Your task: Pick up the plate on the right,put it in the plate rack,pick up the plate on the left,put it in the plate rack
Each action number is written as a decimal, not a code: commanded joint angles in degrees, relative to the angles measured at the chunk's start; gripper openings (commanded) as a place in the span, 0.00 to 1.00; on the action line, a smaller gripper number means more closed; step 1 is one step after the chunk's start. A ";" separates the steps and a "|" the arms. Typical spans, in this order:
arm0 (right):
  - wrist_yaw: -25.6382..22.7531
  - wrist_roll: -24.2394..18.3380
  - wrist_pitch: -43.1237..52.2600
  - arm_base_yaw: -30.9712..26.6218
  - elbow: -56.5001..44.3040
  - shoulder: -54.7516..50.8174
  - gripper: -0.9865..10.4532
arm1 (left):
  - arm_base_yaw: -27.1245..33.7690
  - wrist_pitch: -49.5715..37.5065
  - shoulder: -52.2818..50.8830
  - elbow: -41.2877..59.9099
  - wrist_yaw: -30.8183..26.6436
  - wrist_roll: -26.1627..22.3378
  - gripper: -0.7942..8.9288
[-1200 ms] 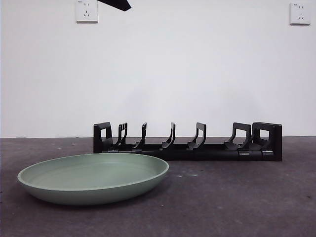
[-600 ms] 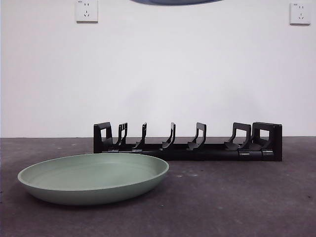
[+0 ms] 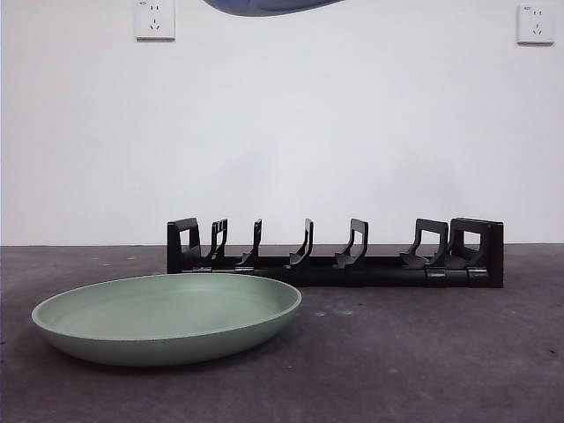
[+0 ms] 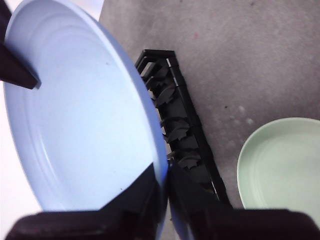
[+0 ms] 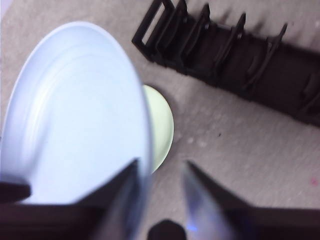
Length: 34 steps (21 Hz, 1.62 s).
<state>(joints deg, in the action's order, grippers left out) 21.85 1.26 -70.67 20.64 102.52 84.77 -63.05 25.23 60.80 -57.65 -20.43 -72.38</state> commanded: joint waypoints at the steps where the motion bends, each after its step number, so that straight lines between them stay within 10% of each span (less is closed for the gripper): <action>1: -0.39 0.31 0.90 -0.07 0.22 0.07 0.45 | 0.11 -2.05 -0.31 -0.20 -0.61 6.69 0.07; 7: -1.81 1.84 6.60 -0.09 9.27 -0.50 0.45 | 2.86 -2.23 -0.31 -0.20 5.51 20.61 0.07; 18: -6.93 0.87 -2.69 -0.07 30.40 -3.34 0.45 | 27.30 -26.05 5.27 -0.20 35.26 62.55 0.07; 34: -5.73 -0.33 -8.24 0.00 29.94 -4.07 0.45 | 32.74 -44.17 24.92 -0.20 34.01 76.91 0.07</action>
<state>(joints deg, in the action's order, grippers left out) 15.90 0.84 -77.58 20.60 132.84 80.86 -30.61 -17.72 84.99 -57.69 14.28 3.51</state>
